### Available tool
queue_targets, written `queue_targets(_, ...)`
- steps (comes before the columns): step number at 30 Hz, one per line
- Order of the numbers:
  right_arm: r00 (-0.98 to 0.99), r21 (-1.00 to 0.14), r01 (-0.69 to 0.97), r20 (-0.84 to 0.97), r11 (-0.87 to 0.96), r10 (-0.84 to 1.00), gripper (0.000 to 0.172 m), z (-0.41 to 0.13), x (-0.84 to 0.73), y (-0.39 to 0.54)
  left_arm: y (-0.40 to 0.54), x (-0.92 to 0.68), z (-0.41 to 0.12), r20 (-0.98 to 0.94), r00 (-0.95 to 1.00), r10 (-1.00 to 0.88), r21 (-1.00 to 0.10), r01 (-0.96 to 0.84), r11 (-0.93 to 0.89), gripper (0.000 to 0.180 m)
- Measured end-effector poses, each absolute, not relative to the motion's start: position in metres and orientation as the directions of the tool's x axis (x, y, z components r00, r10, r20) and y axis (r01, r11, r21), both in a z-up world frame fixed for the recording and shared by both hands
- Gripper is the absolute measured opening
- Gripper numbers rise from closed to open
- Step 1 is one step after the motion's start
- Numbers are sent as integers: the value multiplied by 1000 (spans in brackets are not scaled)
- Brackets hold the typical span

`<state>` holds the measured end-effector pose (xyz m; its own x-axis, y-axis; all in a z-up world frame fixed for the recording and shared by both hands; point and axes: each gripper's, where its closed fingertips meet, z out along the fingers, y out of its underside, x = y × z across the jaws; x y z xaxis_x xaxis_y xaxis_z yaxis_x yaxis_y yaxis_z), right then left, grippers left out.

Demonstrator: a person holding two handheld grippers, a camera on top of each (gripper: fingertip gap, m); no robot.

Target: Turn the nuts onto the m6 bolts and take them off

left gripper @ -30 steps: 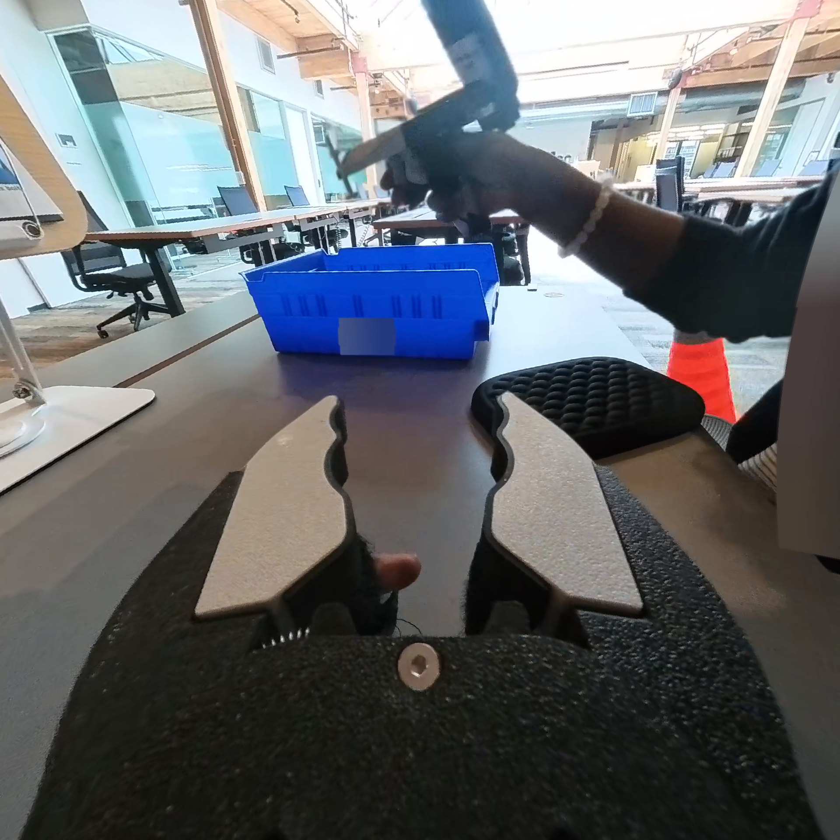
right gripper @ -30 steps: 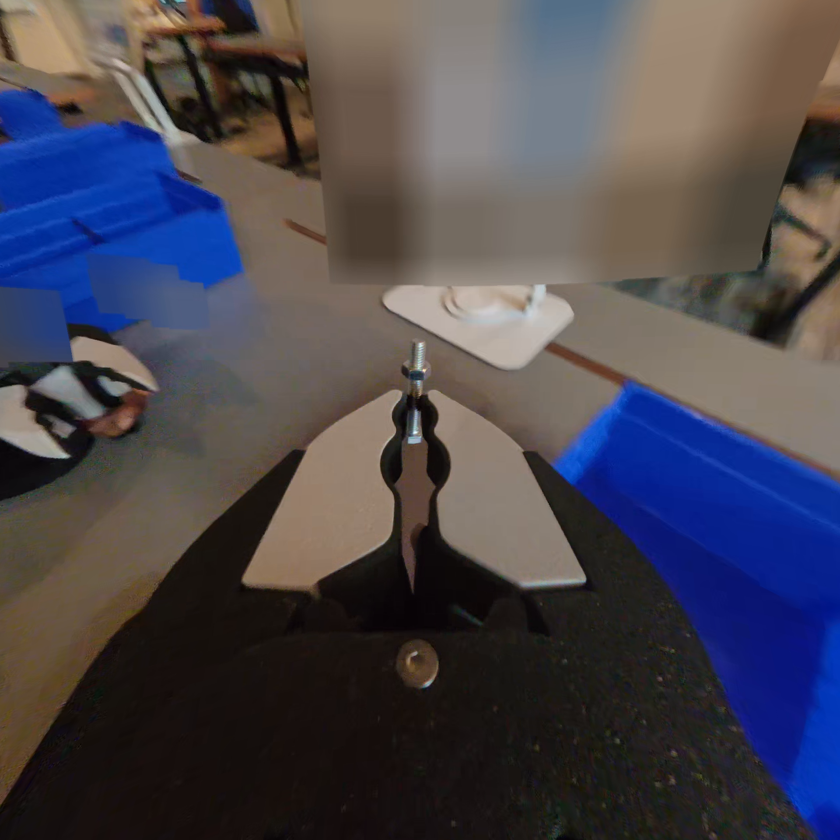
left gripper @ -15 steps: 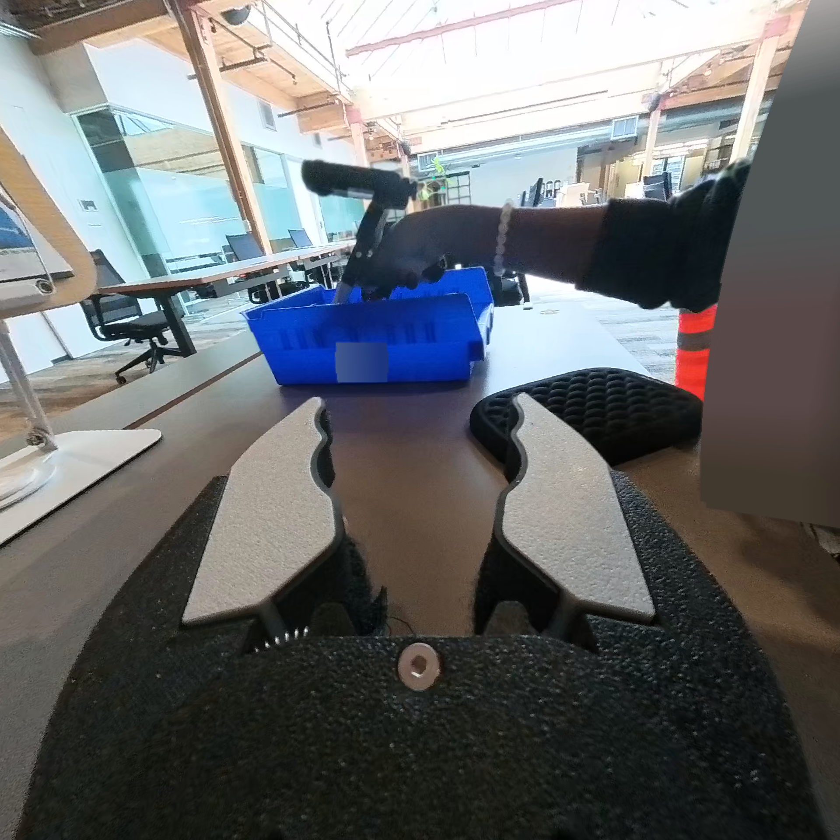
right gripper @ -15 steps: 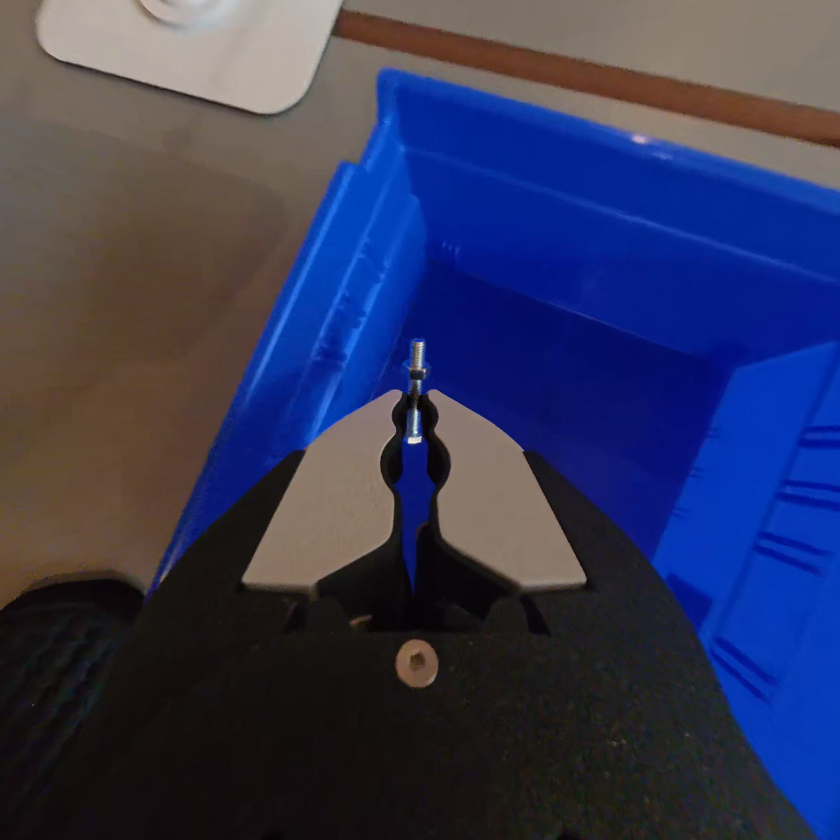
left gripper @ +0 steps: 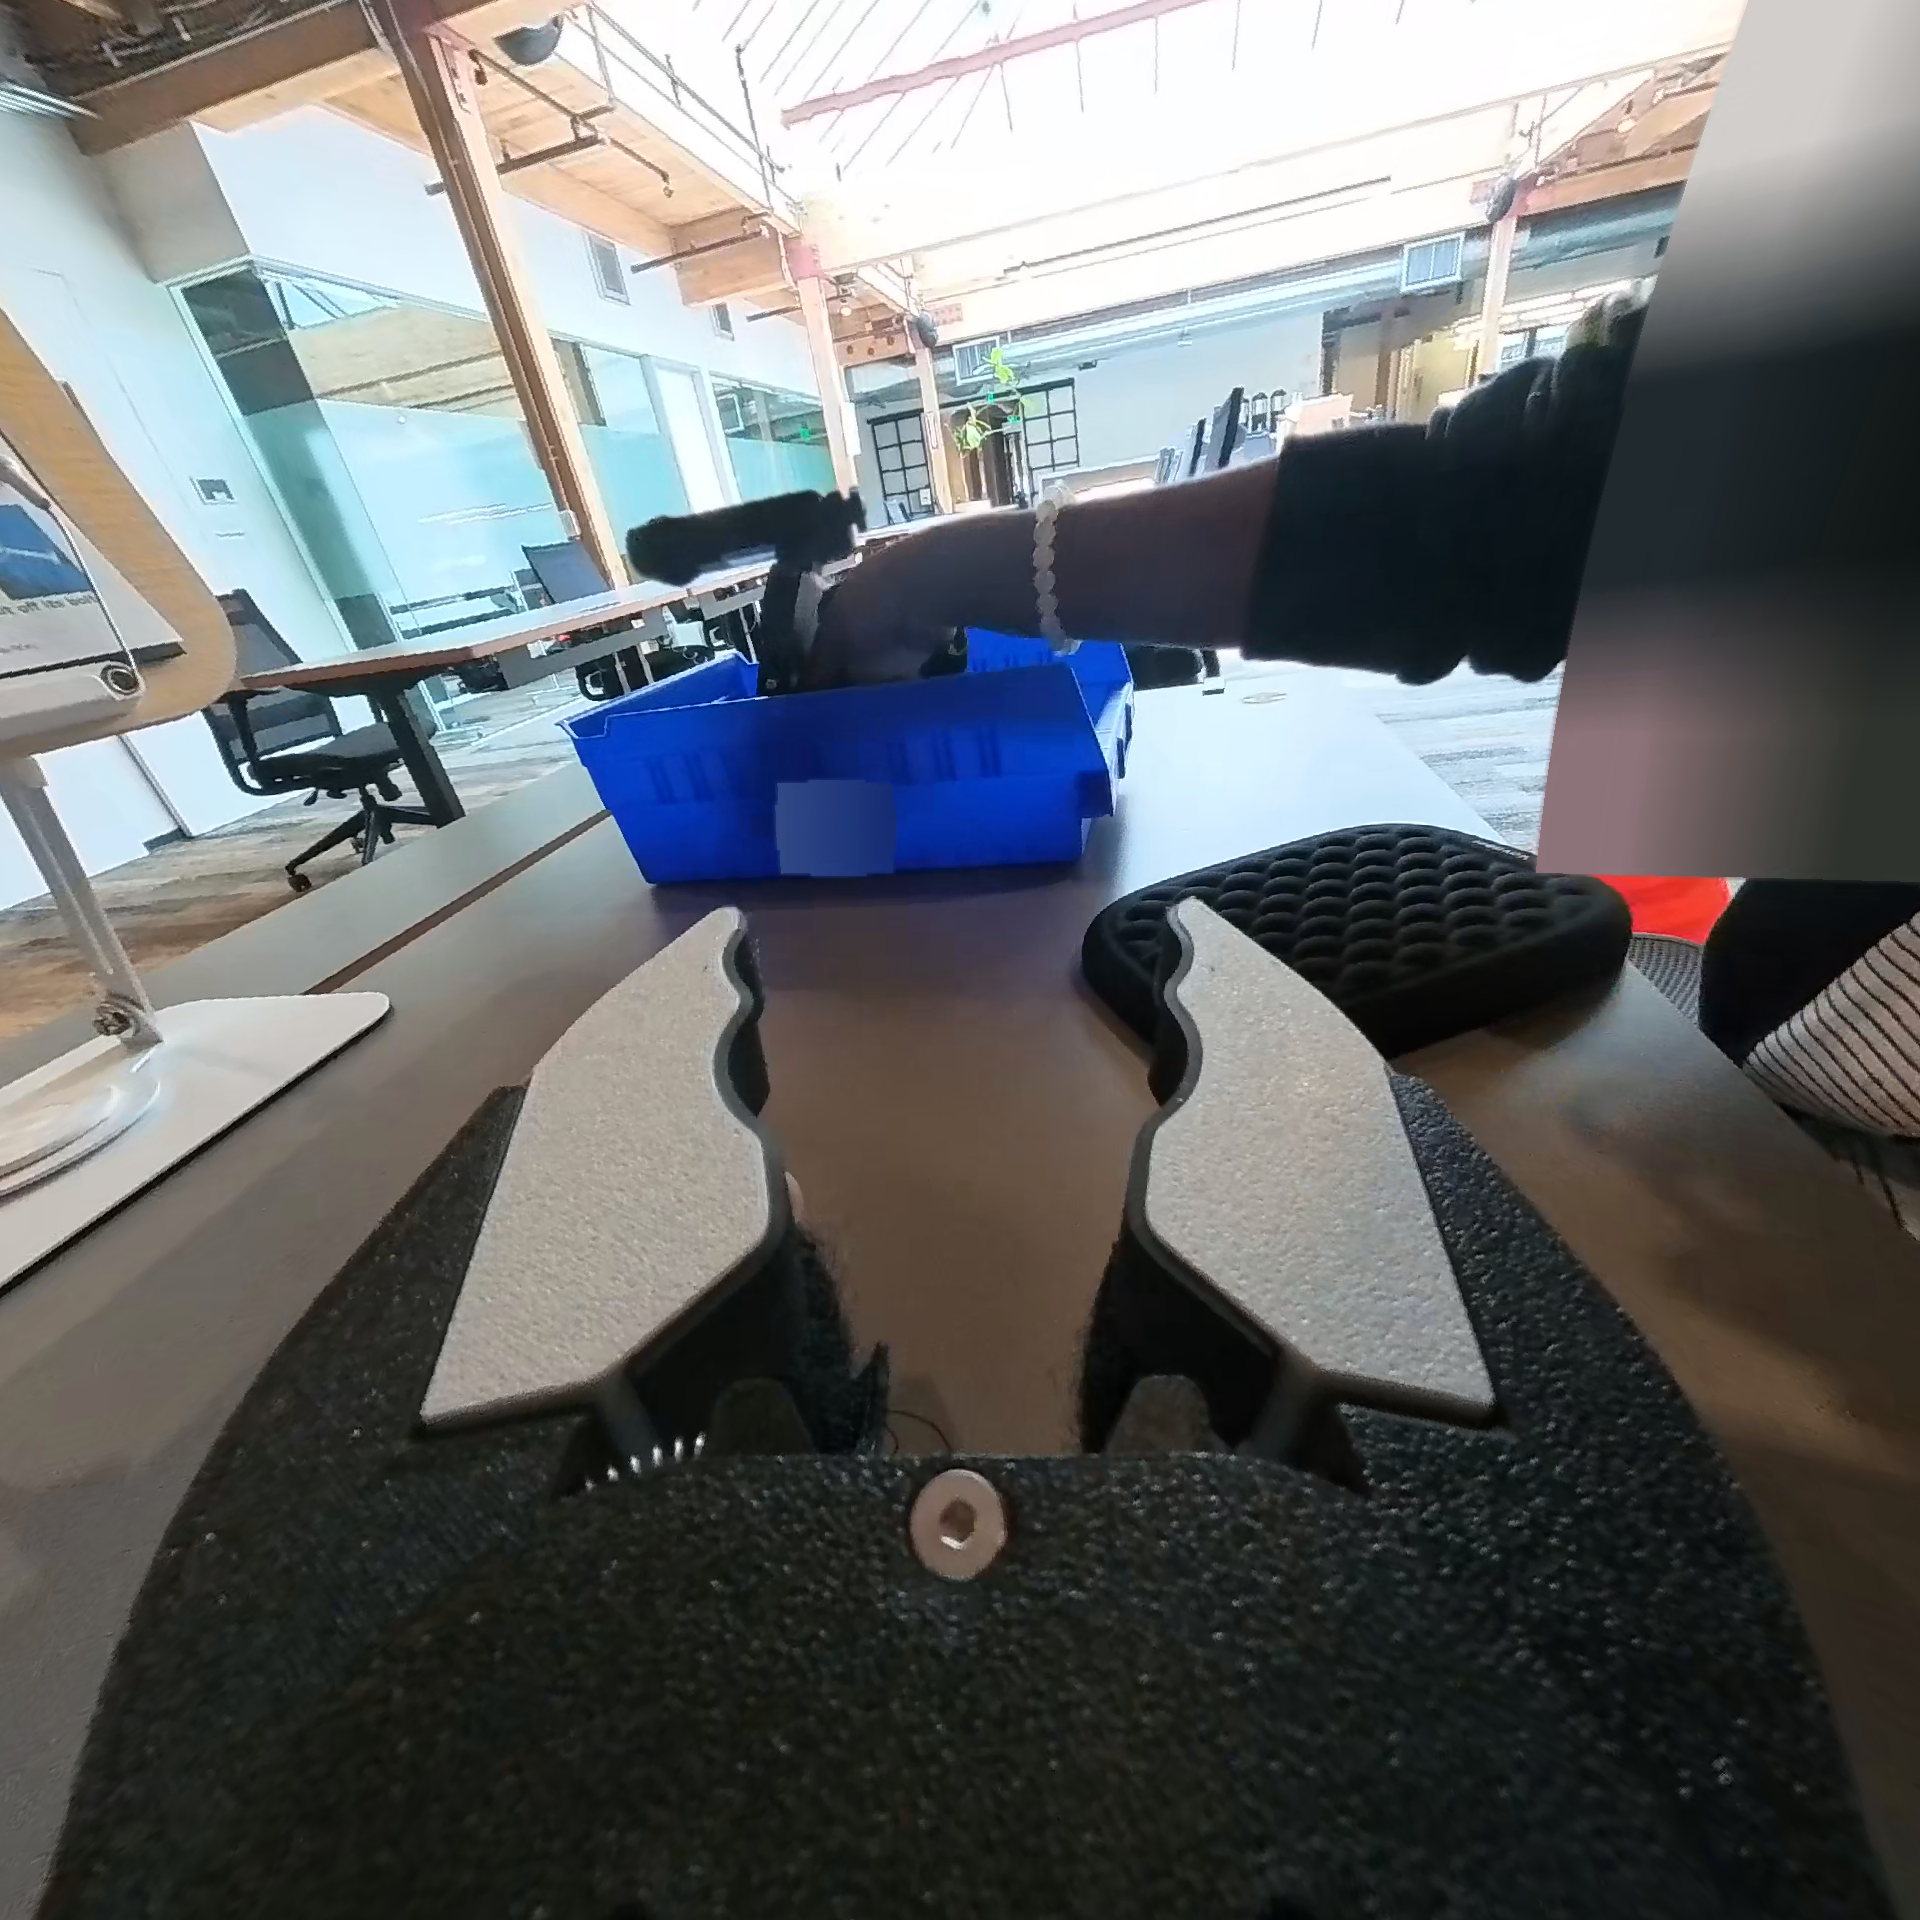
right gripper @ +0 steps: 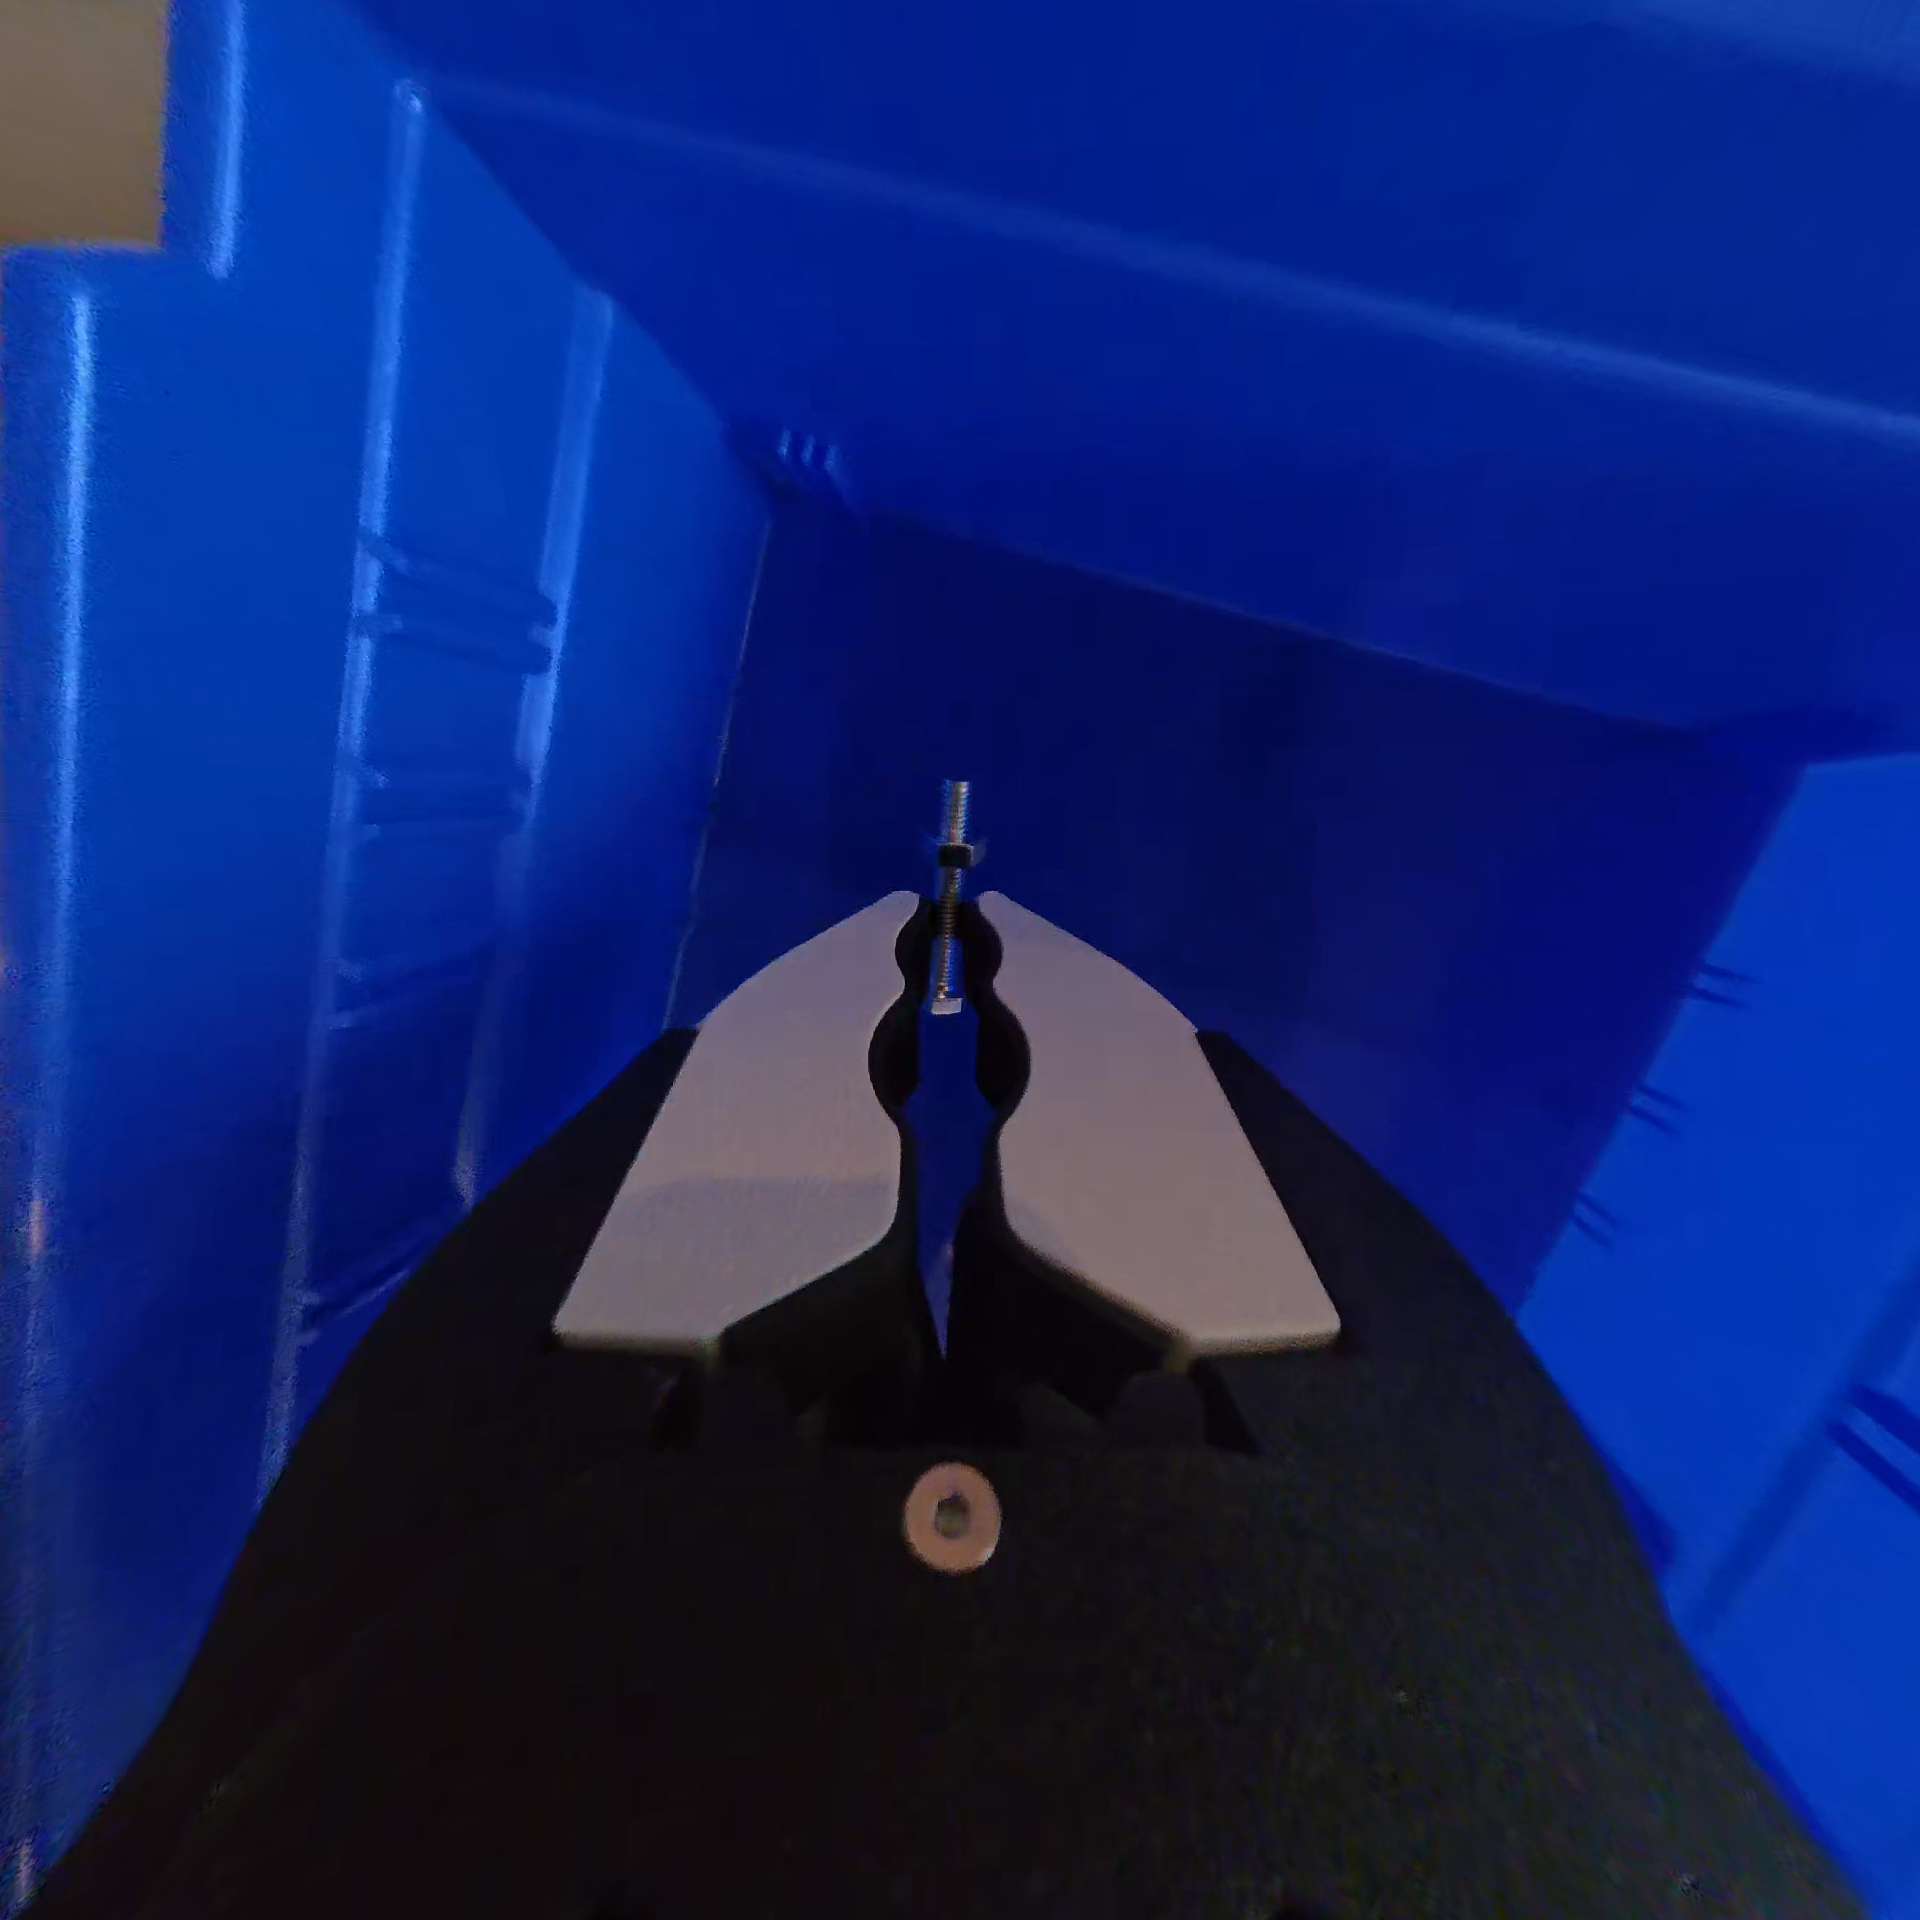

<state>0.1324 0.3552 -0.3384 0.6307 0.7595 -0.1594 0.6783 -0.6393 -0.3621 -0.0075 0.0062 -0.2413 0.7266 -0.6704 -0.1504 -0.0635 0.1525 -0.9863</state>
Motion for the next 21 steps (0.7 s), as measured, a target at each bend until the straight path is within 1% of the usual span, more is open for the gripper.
queue_targets(4, 626, -367, 681, -157, -634, 764, 5, -339, 128, 355, 6, -7, -241, -157, 723, -673, -985, -67, 157, 71)
queue_targets(10, 631, -336, 695, -139, -635, 764, 5, -346, 129, 355, 6, -8, -240, -159, 724, -671, -985, -68, 161, 70)
queue_targets(15, 634, -340, 694, -131, -635, 762, 6, -347, 129, 356, 6, -8, -240, -164, 724, -670, -984, -72, 163, 70)
queue_targets(19, 640, -368, 680, -125, -635, 758, 11, -343, 129, 358, 6, -8, -240, -161, 725, -670, -984, -68, 163, 70)
queue_targets(21, 645, -405, 662, -119, -630, 755, 15, -336, 129, 359, 6, -9, -240, -164, 728, -666, -984, -70, 165, 71)
